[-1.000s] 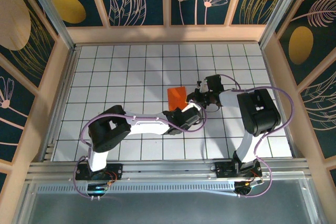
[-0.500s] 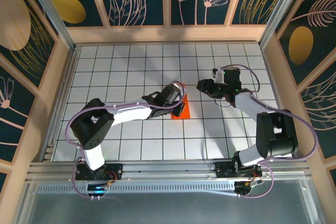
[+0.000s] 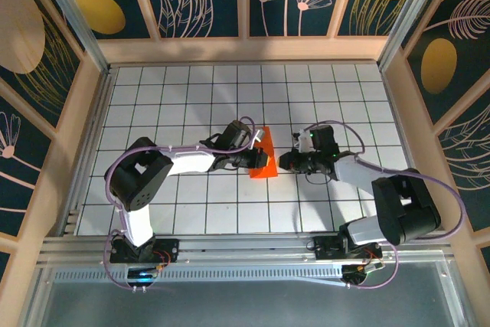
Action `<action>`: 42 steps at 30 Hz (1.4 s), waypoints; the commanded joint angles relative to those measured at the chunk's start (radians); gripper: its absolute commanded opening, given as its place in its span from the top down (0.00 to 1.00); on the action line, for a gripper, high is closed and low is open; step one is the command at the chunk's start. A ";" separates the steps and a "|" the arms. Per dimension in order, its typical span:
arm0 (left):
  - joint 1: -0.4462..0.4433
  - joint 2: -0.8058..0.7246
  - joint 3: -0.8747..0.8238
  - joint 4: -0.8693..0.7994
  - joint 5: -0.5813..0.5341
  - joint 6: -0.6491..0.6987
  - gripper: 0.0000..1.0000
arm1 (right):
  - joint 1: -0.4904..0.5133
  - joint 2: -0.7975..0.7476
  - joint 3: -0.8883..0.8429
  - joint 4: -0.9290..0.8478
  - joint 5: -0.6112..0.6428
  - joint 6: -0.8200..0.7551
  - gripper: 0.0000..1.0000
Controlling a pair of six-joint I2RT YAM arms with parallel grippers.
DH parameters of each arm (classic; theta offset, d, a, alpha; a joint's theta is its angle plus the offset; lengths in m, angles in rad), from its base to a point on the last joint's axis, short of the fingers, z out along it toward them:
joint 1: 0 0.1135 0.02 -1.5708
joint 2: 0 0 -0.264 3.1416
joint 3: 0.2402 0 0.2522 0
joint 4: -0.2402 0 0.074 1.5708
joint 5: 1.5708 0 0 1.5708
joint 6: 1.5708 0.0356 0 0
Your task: Fold a paper plane with a square sheet of paper (fold left side to right side)
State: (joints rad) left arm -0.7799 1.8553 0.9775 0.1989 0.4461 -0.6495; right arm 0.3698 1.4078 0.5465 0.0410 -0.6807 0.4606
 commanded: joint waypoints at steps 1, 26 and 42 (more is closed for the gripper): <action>0.014 0.017 -0.032 0.052 0.031 -0.045 1.00 | 0.029 0.050 -0.010 0.075 0.028 0.039 1.00; 0.033 0.025 -0.085 0.124 0.045 -0.074 1.00 | 0.069 0.171 0.014 0.043 0.068 0.015 1.00; 0.043 -0.009 -0.077 0.041 0.007 0.003 1.00 | 0.080 0.221 0.040 -0.066 0.172 -0.015 1.00</action>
State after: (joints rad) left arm -0.7502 1.8656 0.8993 0.2760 0.4622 -0.6861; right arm 0.4404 1.5925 0.5797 0.0551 -0.5972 0.4732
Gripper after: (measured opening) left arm 0.048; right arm 0.051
